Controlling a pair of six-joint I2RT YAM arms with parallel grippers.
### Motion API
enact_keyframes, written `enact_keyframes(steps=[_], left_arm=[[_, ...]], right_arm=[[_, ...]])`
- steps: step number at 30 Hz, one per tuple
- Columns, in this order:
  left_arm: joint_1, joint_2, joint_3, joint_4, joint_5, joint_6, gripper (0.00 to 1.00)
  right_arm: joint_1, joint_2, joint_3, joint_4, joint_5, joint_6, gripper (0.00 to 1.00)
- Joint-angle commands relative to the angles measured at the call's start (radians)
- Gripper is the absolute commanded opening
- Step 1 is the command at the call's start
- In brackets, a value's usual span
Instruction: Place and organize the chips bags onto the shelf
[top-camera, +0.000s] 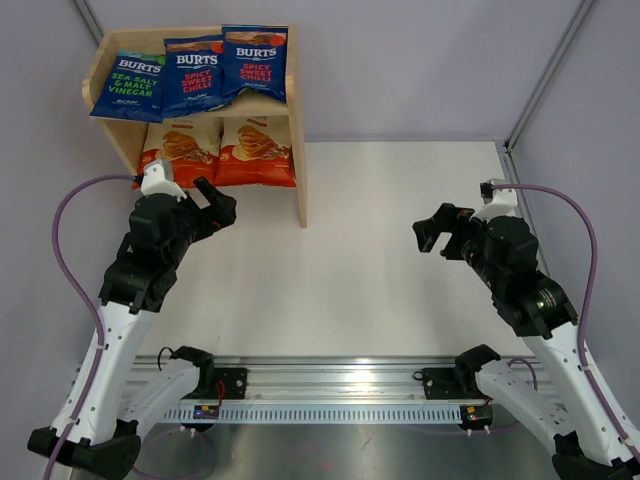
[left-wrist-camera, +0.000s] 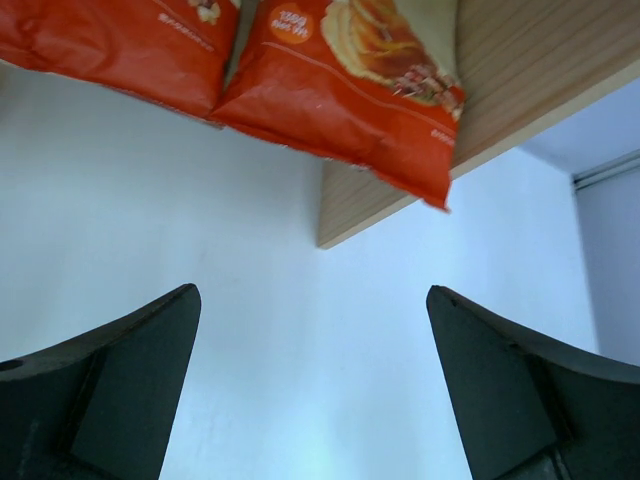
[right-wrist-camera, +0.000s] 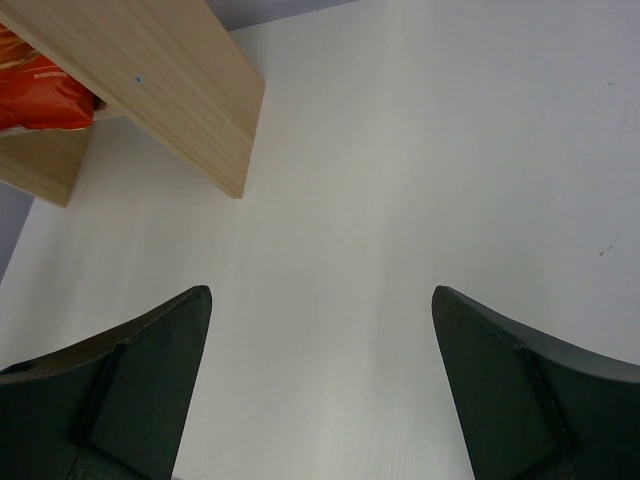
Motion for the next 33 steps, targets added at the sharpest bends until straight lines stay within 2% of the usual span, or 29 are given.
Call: enact_keyframes(steps=[1,4,8,12,15,20,26,33], left_arm=[[0.001,-0.019,0.07,-0.18,-0.073,0.216,0.99],[0.001,-0.077,0.035,-0.237,-0.093,0.3,0.99],[-0.001,-0.207,-0.078,-0.203,-0.024,0.415,0.99],[-0.004,-0.364,-0.224,-0.108,0.063,0.425,0.99],[-0.004,-0.445,-0.322,-0.071,-0.012,0.414,0.99],[-0.004,-0.528,-0.341,-0.068,-0.058,0.406,0.99],[-0.004,-0.556,-0.356,-0.076,-0.067,0.4,0.99],[-0.004,-0.602,-0.37,-0.07,-0.067,0.4,0.99]], right_arm=[[0.002,0.012,0.05,-0.051,0.09,-0.064,0.99],[0.003,0.014,0.057,-0.091,0.101,-0.096,0.99],[0.002,0.003,0.079,-0.14,0.149,-0.134,0.99],[0.002,-0.02,0.084,-0.188,0.236,-0.153,0.99],[0.002,-0.055,0.067,-0.187,0.2,-0.134,1.0],[0.002,-0.11,-0.008,-0.147,0.164,-0.13,0.99],[0.002,-0.156,-0.083,-0.07,0.15,-0.133,0.99],[0.002,-0.149,-0.091,-0.055,0.157,-0.102,0.99]])
